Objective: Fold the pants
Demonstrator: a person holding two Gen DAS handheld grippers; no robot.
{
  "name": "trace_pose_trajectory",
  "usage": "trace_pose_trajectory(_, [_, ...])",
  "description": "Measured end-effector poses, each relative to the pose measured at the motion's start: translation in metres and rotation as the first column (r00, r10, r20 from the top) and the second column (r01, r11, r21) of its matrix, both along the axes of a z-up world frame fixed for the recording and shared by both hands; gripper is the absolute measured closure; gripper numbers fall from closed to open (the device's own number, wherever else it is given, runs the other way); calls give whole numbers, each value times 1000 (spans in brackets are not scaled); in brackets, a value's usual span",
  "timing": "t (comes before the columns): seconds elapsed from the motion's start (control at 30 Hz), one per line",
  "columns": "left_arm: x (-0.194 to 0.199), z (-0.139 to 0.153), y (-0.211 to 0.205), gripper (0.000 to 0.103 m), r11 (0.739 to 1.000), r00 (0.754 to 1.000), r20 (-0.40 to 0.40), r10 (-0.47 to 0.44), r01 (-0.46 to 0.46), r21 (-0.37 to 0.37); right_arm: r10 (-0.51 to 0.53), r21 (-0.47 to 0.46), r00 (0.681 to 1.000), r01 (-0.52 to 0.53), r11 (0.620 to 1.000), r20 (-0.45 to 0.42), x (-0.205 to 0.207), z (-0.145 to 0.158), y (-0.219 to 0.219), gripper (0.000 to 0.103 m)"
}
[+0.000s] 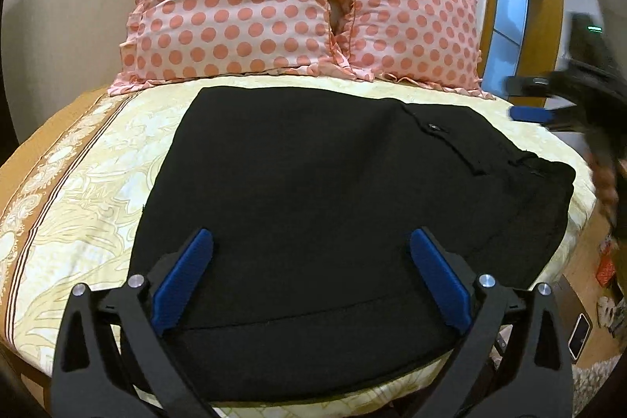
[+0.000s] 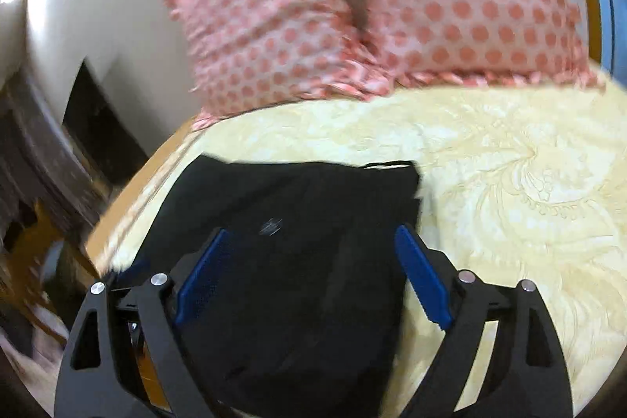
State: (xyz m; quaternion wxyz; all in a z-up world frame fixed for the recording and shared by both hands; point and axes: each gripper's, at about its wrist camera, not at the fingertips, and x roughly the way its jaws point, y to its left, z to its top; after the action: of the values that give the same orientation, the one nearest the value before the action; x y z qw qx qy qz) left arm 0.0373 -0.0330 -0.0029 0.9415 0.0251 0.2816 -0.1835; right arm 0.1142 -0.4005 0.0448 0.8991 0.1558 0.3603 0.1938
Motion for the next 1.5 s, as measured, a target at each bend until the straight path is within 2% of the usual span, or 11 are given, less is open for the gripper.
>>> trace_pose_trajectory(0.03, [0,0,0,2,1000,1000,0,-3,3,-2,-10,3,999,11,1000,-50,15,-7,-5,34])
trace_pose_trajectory(0.17, [0,0,3,2,1000,1000,5,-19,20,-16,-22,22,986,26,999,-167,40,-31,-12,38])
trace_pose_trajectory(0.3, [-1,-1,3,2,1000,1000,13,-25,25,-18,4,13,982,-2,1000,-190,46,-42,-9,38])
trace_pose_trajectory(0.47, [-1,-1,3,2,999,999,20,-26,26,-19,39,-5,986,-41,999,-165,44,-42,-5,38])
trace_pose_trajectory(0.73, [-2,-1,3,2,999,999,22,-26,26,-18,115,-136,993,-115,984,-13,26,-28,16,69])
trace_pose_trajectory(0.83, [-2,0,3,2,999,999,23,-26,26,-18,125,-180,992,-123,976,0,24,-28,21,69])
trace_pose_trajectory(1.0, [-2,1,3,2,1000,1000,16,-26,26,-17,84,-61,993,-89,994,-83,41,-41,4,54])
trace_pose_trajectory(1.1, [3,9,5,2,999,999,-22,-41,40,-36,89,-53,993,-93,994,-75,42,-44,5,54])
trace_pose_trajectory(1.23, [11,41,30,2,995,1000,-11,-14,13,-103,127,-83,992,-128,988,-16,32,-35,13,77])
trace_pose_trajectory(1.3, [21,59,49,2,991,999,-5,36,-37,-129,150,-89,988,-148,985,19,25,-29,15,80])
trace_pose_trajectory(1.5, [77,71,82,8,979,982,-158,105,-130,-155,197,-115,977,-188,976,81,13,-19,24,81])
